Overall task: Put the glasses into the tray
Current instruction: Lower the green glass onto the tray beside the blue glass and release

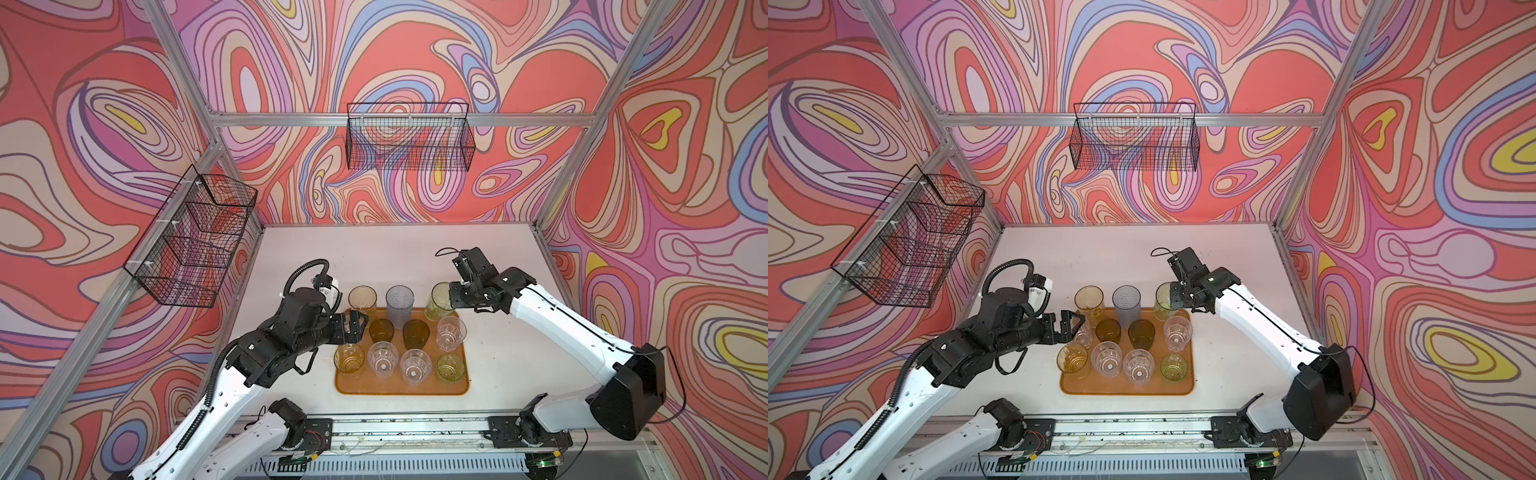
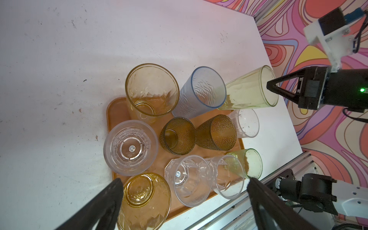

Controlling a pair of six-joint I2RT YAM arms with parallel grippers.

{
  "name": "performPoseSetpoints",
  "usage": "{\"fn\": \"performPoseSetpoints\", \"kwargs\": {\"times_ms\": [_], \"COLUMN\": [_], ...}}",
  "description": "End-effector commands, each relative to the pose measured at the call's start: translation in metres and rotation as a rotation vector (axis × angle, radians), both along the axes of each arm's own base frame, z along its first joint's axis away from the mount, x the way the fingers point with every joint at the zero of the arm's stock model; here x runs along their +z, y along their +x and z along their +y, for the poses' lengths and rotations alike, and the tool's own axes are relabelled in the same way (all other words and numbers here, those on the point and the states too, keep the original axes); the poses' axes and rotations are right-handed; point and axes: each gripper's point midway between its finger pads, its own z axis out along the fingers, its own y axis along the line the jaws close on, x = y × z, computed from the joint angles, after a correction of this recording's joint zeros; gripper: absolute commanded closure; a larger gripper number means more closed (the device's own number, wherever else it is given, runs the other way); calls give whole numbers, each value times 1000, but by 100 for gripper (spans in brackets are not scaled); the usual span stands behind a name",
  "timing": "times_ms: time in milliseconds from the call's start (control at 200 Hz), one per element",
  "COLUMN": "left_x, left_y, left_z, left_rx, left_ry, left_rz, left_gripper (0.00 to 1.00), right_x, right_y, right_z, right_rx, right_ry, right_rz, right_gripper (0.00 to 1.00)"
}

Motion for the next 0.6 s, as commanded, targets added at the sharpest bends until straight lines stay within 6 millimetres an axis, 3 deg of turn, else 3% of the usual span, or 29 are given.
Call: {"fn": "performPoseSetpoints", "kwargs": {"times_ms": [0,596], "left_x": [-7,-12], "left_y": [2,-2], "left_z": [2,7], "left_rx": [11,21], "left_ry": [13,23], "left_rz": [8,11], "left_gripper": [0,0], "right_x": [-2,-27], "right_y": [1,6], "right_z": [3,14], "right_rx": [-5,6], "right_ry": [-17,-50], "right_rz": [0,44], "right_gripper": [100,100]}}
